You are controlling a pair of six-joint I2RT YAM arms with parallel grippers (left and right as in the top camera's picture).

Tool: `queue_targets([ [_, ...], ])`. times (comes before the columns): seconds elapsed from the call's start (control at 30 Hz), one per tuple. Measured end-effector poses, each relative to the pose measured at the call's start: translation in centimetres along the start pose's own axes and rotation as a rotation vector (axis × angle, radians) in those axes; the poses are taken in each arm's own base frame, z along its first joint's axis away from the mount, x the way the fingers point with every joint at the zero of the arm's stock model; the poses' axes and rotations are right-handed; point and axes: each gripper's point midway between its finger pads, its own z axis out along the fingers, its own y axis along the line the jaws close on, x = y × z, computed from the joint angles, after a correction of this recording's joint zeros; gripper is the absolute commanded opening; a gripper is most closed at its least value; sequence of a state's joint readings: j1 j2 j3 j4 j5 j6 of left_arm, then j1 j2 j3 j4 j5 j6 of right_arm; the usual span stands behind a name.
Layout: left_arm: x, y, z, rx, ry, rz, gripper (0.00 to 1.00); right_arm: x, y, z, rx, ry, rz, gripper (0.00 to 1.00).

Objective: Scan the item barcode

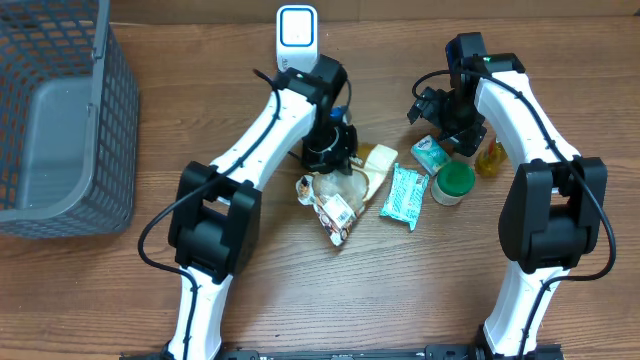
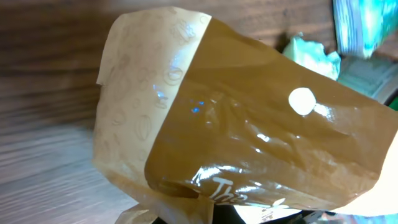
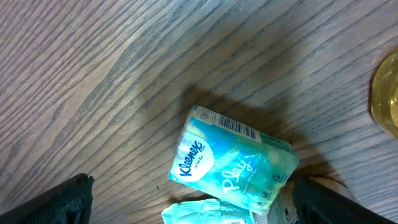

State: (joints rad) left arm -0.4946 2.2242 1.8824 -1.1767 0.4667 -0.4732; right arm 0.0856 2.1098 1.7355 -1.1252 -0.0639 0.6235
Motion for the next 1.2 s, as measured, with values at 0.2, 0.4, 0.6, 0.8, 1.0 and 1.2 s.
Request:
queue_targets([
  [0.2, 1.3, -1.4, 1.1, -0.036, 0.012, 0.047, 0.19, 0.0, 0.0, 0.0, 0.0, 0.0, 0.0, 1.0],
  [0.4, 2.2, -1.9, 1.8, -0.073, 0.02, 0.057, 0.54, 0.0, 0.0, 0.0, 0.0, 0.0, 0.0, 1.0],
  [0.6, 2.7, -1.3, 1.8, -0.111, 0.028, 0.055, 0.77, 0.0, 0.0, 0.0, 0.0, 0.0, 0.0, 1.0],
  [0.8, 2.7, -0.5, 1.4, -0.119, 0.042, 0.026, 0.81, 0.0, 0.0, 0.0, 0.0, 0.0, 0.0, 1.0],
  [1.0, 1.6, 0.1, -3.3, -0.073, -0.045, -0.008, 0.86, 0.0, 0.0, 0.0, 0.0, 0.0, 0.0, 1.0],
  [1.2, 3.9, -0.7, -12.3, -0.062, -0.215, 0.025, 0.88, 0.0, 0.0, 0.0, 0.0, 0.0, 0.0, 1.0],
])
